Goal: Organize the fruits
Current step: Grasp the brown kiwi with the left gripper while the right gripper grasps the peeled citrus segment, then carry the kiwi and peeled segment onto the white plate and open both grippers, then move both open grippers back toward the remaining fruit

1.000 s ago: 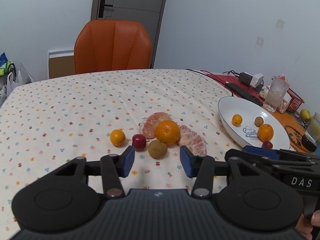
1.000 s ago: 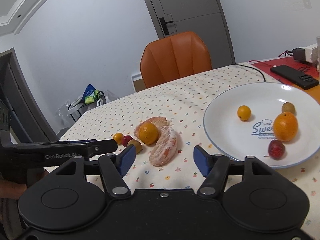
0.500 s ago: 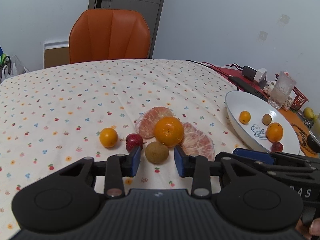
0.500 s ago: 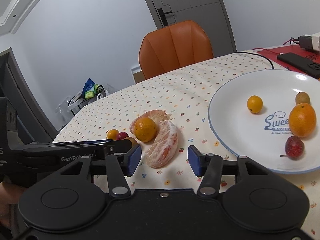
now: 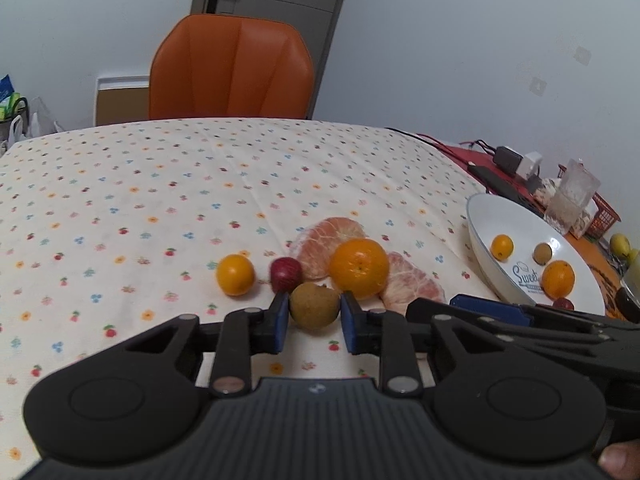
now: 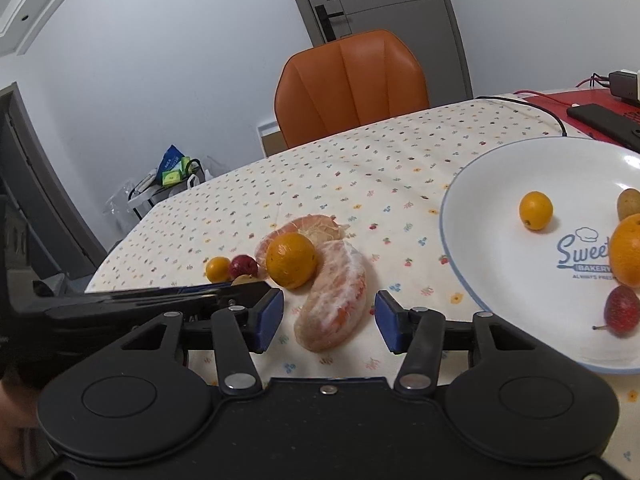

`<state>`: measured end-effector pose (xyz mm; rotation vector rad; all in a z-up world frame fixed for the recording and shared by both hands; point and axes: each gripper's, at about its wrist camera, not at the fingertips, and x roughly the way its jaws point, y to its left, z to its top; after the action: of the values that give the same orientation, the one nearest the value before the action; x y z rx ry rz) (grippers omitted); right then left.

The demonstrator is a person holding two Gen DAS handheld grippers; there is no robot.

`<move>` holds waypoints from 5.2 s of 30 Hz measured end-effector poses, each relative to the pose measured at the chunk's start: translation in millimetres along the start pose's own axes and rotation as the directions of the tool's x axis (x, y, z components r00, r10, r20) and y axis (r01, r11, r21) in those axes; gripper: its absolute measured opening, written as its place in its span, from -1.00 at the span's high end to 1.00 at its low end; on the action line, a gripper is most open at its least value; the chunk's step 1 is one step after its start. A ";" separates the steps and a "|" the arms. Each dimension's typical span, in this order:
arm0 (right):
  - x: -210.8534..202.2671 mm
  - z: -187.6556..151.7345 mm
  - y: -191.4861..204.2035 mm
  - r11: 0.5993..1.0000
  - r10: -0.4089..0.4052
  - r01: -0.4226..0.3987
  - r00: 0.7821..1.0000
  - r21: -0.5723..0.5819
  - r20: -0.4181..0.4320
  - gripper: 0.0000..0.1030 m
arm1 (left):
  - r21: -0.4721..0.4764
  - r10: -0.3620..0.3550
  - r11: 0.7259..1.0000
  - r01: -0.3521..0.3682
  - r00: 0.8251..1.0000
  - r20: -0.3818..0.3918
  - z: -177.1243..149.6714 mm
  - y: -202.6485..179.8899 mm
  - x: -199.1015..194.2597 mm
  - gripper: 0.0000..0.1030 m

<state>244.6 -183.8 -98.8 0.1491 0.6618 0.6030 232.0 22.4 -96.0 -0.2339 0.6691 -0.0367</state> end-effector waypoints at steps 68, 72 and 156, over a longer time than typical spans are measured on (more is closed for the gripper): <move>-92.1 -4.4 -26.7 0.982 -0.166 0.179 0.968 -0.055 0.188 0.26 | 0.110 -0.101 0.990 0.092 0.992 0.077 -1.9 -94.3 -47.8 0.50; -97.8 -3.7 -40.4 0.981 -0.182 0.192 0.964 -0.031 0.195 0.26 | 0.124 -0.112 0.987 0.102 0.991 0.074 0.2 -104.9 -41.4 0.50; -130.5 -2.0 -59.4 0.981 -0.176 0.148 0.947 0.123 0.268 -1.00 | 0.059 -0.004 0.998 -0.003 0.992 0.125 12.0 -66.9 -75.6 -0.77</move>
<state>190.1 -307.0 -49.6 0.2667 0.4263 0.3797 182.9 -32.1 -25.6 -0.1779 0.5418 -0.0420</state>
